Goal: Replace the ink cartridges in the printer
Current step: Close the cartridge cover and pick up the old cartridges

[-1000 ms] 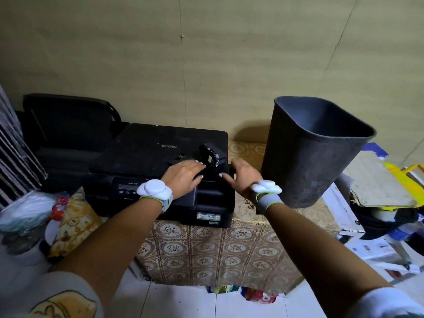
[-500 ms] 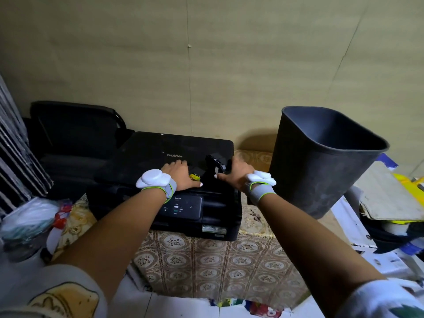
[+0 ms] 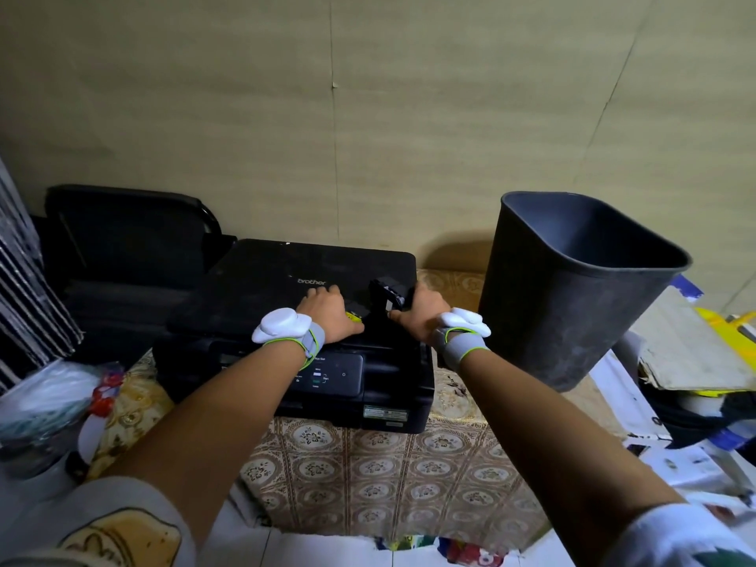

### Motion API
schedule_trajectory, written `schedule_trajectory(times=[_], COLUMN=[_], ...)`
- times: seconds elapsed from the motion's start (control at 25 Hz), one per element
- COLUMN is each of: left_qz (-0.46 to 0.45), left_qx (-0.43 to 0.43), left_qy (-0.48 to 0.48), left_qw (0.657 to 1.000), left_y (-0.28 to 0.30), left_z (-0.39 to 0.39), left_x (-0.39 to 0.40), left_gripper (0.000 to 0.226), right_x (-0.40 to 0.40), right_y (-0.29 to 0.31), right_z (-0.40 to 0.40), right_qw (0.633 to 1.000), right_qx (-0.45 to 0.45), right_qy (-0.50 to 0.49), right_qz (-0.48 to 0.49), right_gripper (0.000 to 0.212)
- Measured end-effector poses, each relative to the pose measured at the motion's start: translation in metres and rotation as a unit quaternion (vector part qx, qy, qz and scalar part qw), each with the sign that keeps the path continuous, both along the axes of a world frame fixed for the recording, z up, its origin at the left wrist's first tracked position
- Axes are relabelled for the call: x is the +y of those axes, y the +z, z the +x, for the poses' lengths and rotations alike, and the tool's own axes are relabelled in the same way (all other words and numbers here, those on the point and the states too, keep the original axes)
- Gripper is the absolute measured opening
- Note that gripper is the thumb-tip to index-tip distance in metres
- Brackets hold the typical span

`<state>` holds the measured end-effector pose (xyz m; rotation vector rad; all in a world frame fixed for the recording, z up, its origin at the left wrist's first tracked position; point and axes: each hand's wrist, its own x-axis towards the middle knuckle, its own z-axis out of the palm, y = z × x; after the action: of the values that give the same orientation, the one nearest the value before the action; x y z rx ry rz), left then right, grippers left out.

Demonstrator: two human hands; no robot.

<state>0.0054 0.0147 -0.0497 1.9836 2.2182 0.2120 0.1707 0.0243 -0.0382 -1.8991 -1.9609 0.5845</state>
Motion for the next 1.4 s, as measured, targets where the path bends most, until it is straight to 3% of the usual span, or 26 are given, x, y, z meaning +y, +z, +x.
schedule_trajectory(times=[0.24, 0.48, 0.68, 0.88, 1.24, 1.4], left_qz=[0.089, 0.194, 0.191, 0.152, 0.119, 0.103], left_qx=[-0.023, -0.055, -0.062, -0.051, -0.027, -0.015], left_qy=[-0.039, -0.135, -0.183, -0.200, -0.186, -0.197], left_qw=[0.995, 0.970, 0.962, 0.967, 0.975, 0.975], left_y=[0.059, 0.145, 0.163, 0.145, 0.120, 0.114], left_z=[0.029, 0.130, 0.224, 0.279, 0.296, 0.293], left_x=[0.017, 0.054, 0.071, 0.078, 0.078, 0.081], left_gripper=[0.080, 0.076, 0.071, 0.071, 0.057, 0.063], right_x=[0.017, 0.039, 0.036, 0.046, 0.067, 0.073], right_y=[0.054, 0.136, 0.135, 0.109, 0.098, 0.096], right_z=[0.033, 0.144, 0.237, 0.271, 0.269, 0.274], right_qw=[0.991, 0.959, 0.962, 0.975, 0.966, 0.977], right_qx=[0.030, 0.036, -0.055, -0.128, -0.180, -0.144], right_qy=[-0.069, -0.166, -0.231, -0.183, -0.182, -0.155], right_qz=[0.107, 0.225, 0.138, 0.010, -0.044, -0.035], right_gripper=[0.049, 0.048, 0.063, 0.068, 0.065, 0.058])
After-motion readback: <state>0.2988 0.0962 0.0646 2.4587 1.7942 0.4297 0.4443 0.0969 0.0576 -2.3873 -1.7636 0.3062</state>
